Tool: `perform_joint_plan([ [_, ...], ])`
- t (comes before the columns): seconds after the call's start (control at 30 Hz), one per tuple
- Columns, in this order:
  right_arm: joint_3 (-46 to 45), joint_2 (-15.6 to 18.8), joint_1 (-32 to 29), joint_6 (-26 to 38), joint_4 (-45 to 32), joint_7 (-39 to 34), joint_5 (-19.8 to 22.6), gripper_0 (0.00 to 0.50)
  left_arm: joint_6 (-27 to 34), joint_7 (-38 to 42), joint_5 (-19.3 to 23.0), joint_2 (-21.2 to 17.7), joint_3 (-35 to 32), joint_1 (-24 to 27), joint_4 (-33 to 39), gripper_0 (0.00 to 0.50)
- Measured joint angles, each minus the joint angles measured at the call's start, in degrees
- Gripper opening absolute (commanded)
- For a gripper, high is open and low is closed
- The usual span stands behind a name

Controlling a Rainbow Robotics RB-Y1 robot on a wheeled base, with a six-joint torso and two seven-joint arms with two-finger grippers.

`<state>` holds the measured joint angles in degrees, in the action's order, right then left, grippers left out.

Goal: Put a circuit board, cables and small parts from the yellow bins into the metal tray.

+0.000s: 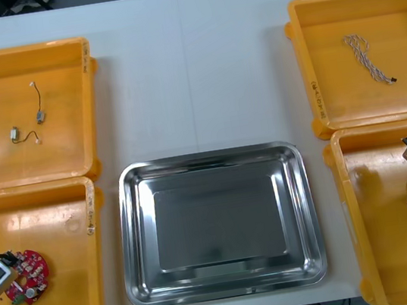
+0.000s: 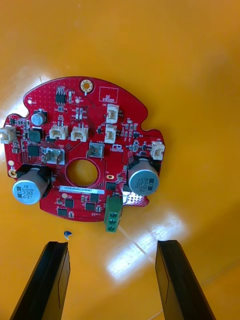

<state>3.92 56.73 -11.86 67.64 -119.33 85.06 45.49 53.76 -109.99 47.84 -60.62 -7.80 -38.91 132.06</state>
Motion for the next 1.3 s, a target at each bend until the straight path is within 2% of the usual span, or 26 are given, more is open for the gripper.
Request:
perform_joint_plan([
  [0.37,-0.06,0.0,0.36,0.77,0.0,0.0,0.1,0.0,-4.33,-0.02,-0.97,0.0,3.56,1.82,-3.38,0.5],
  [0.83,-5.86,0.0,5.11,15.31,-2.7,0.0,1.91,0.0,-5.95,-0.03,-1.39,-0.01,5.0,2.39,-3.83,0.5],
  [1.3,-16.74,0.0,9.89,27.59,-3.8,-0.01,12.69,0.0,-6.06,-0.04,-1.66,-0.01,5.7,2.81,-4.28,0.5],
])
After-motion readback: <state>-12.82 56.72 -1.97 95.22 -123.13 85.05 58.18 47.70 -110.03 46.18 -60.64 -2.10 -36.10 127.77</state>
